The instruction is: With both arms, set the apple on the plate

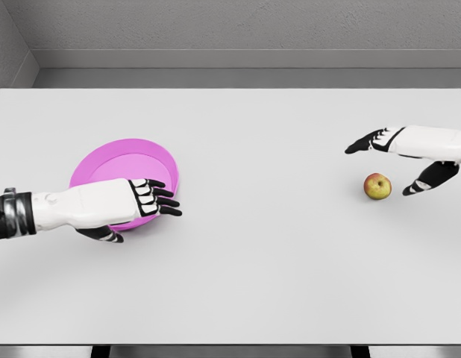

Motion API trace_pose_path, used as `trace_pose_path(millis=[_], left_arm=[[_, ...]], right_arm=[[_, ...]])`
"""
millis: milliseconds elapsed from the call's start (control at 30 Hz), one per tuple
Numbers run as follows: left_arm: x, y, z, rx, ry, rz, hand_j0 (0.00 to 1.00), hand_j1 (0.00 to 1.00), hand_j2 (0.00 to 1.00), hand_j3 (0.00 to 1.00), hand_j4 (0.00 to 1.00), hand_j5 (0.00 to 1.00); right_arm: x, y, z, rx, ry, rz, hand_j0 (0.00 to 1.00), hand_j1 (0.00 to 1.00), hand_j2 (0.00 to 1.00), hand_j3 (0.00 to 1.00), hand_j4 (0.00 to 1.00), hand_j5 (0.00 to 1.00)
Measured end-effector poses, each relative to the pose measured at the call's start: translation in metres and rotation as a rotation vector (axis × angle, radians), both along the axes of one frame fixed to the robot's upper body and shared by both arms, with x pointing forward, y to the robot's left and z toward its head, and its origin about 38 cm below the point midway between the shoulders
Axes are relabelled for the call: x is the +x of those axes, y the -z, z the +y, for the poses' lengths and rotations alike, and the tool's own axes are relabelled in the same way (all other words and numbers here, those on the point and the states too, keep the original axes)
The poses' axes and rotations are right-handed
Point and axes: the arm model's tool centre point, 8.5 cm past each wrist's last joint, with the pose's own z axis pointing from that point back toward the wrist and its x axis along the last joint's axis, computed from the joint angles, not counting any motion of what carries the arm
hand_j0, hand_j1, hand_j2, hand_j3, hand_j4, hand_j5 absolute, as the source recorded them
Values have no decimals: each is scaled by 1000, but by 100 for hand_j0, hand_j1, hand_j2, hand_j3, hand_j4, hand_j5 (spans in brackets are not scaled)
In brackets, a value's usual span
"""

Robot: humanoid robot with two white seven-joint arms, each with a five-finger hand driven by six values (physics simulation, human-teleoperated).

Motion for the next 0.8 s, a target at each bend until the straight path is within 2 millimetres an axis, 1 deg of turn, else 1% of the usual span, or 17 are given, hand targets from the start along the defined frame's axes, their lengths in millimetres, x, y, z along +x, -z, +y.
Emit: trace_pose_path(millis=[67, 267, 533, 800], left_arm=[[0, 0, 0, 0, 1, 1, 100, 100, 100, 100, 100, 100], [0, 0, 0, -1, 1, 1, 100, 100, 100, 100, 100, 100], [0, 1, 0, 0, 1, 2, 100, 100, 100, 100, 100, 100], [0, 1, -1, 0, 2, 3, 100, 100, 100, 100, 100, 100]], right_arm=[[2, 7, 0, -23, 1, 5, 100, 100, 100, 100, 100, 100], [10, 23, -8, -52, 39, 24, 100, 100, 100, 100, 100, 100], [15, 48, -14, -78, 71, 71, 100, 100, 100, 100, 100, 100], [24, 66, -19, -105, 107, 91, 100, 100, 100, 100, 100, 100]])
